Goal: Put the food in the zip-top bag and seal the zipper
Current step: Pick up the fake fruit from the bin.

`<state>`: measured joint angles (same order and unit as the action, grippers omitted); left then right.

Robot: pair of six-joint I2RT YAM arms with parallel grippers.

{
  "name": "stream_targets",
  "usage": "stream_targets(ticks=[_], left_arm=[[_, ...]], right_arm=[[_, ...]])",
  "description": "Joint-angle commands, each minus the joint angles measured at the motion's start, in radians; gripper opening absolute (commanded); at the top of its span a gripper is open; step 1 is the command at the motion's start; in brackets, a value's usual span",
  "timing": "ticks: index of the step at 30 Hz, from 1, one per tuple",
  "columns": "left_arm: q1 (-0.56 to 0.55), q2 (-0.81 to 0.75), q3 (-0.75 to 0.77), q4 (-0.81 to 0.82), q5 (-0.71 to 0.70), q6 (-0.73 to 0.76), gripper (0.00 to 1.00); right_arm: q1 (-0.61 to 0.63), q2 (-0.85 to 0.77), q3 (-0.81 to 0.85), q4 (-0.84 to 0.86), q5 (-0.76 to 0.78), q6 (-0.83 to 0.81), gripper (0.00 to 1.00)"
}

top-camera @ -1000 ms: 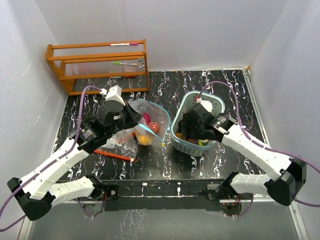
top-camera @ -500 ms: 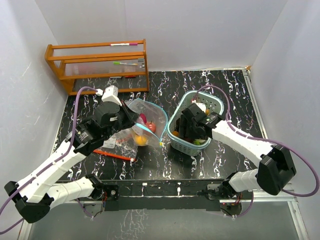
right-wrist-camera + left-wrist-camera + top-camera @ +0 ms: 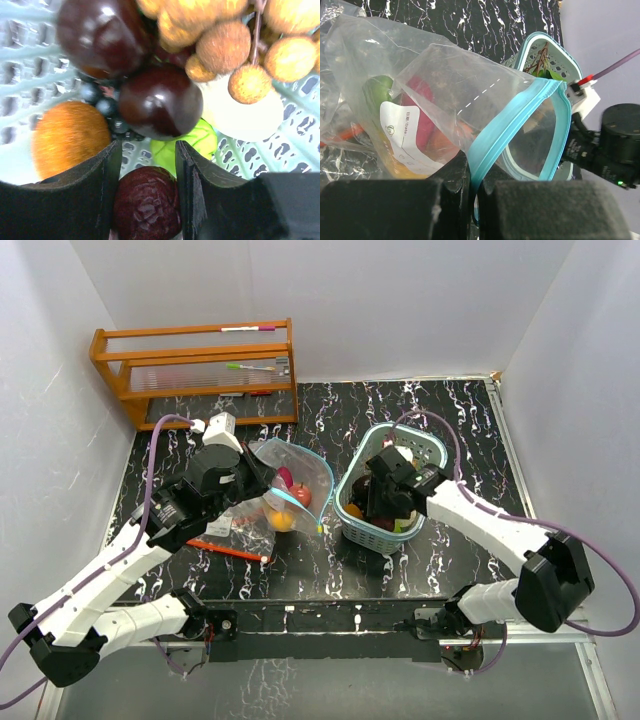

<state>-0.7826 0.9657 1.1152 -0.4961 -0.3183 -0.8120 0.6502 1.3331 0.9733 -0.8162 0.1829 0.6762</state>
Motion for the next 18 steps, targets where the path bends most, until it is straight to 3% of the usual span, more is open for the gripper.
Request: stream_targets(ticks=[1,10,18], left_arm=[[0.005,-0.009,0.006,0.007,-0.015,0.002,0.0],[0.005,0.019,0.001,0.021,0.004,-0.004,0.0],[0.005,0.078,0.0,0.06,0.055,-0.009,0.0]], right_arm=[[-0.002,-0.066,0.199,-0.054,0.026,-0.046,0.26],[-0.002,-0.119,0.39,-0.155,-0.011,-0.112,0.26],[-0.002,-0.227,0.455,0.014,-0.216,-0.201,0.26]])
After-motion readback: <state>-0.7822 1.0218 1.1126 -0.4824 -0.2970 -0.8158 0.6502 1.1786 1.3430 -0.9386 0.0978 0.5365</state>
